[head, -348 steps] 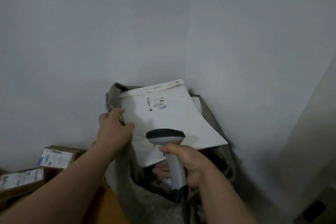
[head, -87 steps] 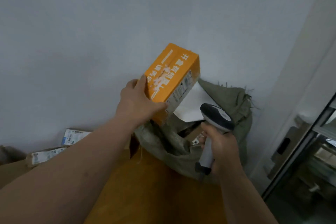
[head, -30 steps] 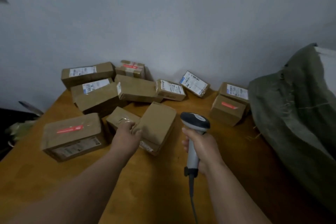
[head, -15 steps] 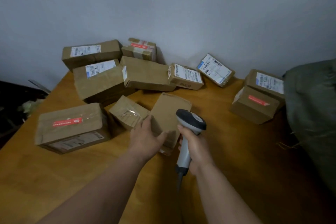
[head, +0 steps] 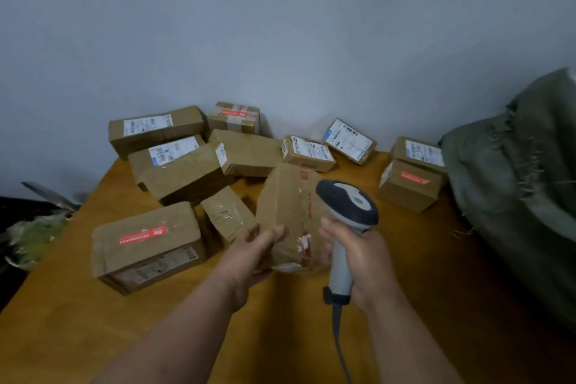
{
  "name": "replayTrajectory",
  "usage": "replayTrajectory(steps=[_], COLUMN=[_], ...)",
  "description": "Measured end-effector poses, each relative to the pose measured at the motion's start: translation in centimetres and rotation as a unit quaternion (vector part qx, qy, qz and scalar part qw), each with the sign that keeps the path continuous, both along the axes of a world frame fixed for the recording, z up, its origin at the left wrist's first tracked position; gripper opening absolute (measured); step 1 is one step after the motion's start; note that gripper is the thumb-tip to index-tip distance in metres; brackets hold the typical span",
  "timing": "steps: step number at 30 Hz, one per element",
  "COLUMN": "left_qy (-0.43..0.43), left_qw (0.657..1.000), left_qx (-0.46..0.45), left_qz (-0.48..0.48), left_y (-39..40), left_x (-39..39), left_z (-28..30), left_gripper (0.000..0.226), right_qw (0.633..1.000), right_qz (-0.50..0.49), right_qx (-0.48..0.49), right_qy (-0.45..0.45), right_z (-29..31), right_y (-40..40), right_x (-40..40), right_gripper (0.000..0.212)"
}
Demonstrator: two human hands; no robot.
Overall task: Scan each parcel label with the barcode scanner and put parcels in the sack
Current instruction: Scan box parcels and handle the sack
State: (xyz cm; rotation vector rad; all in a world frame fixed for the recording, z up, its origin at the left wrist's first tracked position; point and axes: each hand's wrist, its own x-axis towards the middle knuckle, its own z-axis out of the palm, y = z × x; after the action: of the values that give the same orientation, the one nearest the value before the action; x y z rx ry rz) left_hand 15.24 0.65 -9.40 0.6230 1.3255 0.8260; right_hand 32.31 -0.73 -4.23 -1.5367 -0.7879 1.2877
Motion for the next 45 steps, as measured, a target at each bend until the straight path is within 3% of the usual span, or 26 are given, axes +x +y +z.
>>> replayTrajectory(steps=[3,6,14,19,24,26,29,32,37,45], left_qy=[-0.075,-0.138,-0.29,-0.34,-0.327,-0.261,-0.159,-0.12,-0.09,-0.106], left_qw=[0.997,0.99,0.956,0.94,0.943,0.962,0.983,0.986,0.984,0.975], left_qx=[-0.004,-0.01,-0.018,-0.003,0.013,0.033,0.079,0.116,0.137,0.182], left_qz=[0.02,0.029,0.04,0.034,0.069,0.078,0.043,-0.009,-0.068,-0.068], left_y=[-1.2,-2.3,-5.1,-5.8,-5.7,-5.6,-5.7,-6.1,-6.1,-6.0], left_x=[-1.7,-2.8,-4.6,-4.7,-3.4,-2.6,-1.2,-0.2,0.4,-0.3], left_z=[1.5,2.8,4.8,5.7,6.2,6.4,7.4,8.9,8.9,9.5], left_gripper=[0.068,0.059,0.063,0.062,0.047,0.037,0.042,0.026,0.11,0.096], right_qw=[0.997,0.996,0.988,0.99,0.989,0.988,0.987,0.989,0.991,0.99], right_qz=[-0.072,-0.064,-0.09,-0.065,-0.056,-0.056,-0.061,-0.047,0.005,0.048], right_qx=[0.015,0.026,0.055,0.062,0.105,0.111,0.115,0.12,0.124,0.127], right_qy=[0.013,0.053,0.112,0.109,0.09,0.088,0.089,0.075,0.052,0.046], right_z=[1.3,2.4,3.9,5.5,6.8,7.1,7.4,7.6,8.3,9.3], right_y=[-1.1,-2.5,-4.9,-5.5,-6.3,-6.7,-7.0,-7.3,-7.9,-8.1], right_x=[0.1,-0.9,-2.8,-2.8,-2.0,-1.5,-0.6,-0.1,0.4,0.2], right_gripper=[0.012,0.024,0.026,0.031,0.015,0.016,0.017,0.015,0.018,0.019])
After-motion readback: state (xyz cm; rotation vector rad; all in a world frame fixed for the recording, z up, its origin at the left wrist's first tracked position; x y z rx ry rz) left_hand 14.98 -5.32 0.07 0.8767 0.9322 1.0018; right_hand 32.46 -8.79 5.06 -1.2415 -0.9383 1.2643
